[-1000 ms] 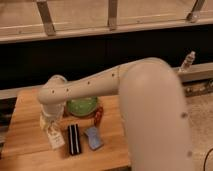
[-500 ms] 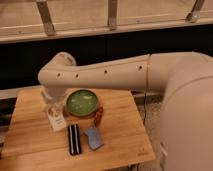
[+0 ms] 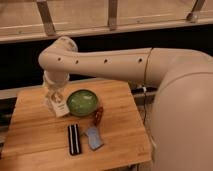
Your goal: Place the bottle in the ceramic bowl
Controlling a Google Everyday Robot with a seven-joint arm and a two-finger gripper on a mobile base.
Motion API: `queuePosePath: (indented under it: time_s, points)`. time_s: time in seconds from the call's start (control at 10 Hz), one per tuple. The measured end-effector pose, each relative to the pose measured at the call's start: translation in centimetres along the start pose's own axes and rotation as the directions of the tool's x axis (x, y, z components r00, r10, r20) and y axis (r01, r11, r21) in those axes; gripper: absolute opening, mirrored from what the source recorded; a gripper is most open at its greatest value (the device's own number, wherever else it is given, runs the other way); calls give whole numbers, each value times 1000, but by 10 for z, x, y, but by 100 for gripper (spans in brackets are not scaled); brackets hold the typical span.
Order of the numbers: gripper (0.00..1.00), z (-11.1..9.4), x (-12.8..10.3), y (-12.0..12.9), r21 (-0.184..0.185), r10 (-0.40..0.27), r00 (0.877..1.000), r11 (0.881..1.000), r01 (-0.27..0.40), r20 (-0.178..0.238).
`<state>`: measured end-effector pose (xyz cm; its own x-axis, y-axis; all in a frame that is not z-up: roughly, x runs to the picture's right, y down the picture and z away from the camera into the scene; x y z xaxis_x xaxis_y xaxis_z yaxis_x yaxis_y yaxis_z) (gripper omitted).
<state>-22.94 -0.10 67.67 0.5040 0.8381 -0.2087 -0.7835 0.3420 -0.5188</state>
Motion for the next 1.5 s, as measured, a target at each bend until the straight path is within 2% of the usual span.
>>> queuePosePath:
  time_s: [0.2,0.4,0.6,0.7,0.9,1.0,1.1,1.3,1.5]
  points:
    - [0,13,-5,-25,-11,45,999,999,-45,0]
    - [0,14,-5,-22,-16,43,999,999,-43,-2]
    - [0,16,-5,-24,-4,35,999,999,-35,-12]
    - [0,15,-6,-23,10,43,999,999,-43,-8]
    - [0,6,-8,-54,78,102,995,992,-103,12]
    - [0,5,-8,-57,83,106,994,991,-107,14]
    - [0,-1,-12,-118,147,202,979,968,-203,27]
    - [0,11,-4,-143,155,258,966,954,-257,11]
    - [0,48,10,-159,145,313,949,941,-306,-30]
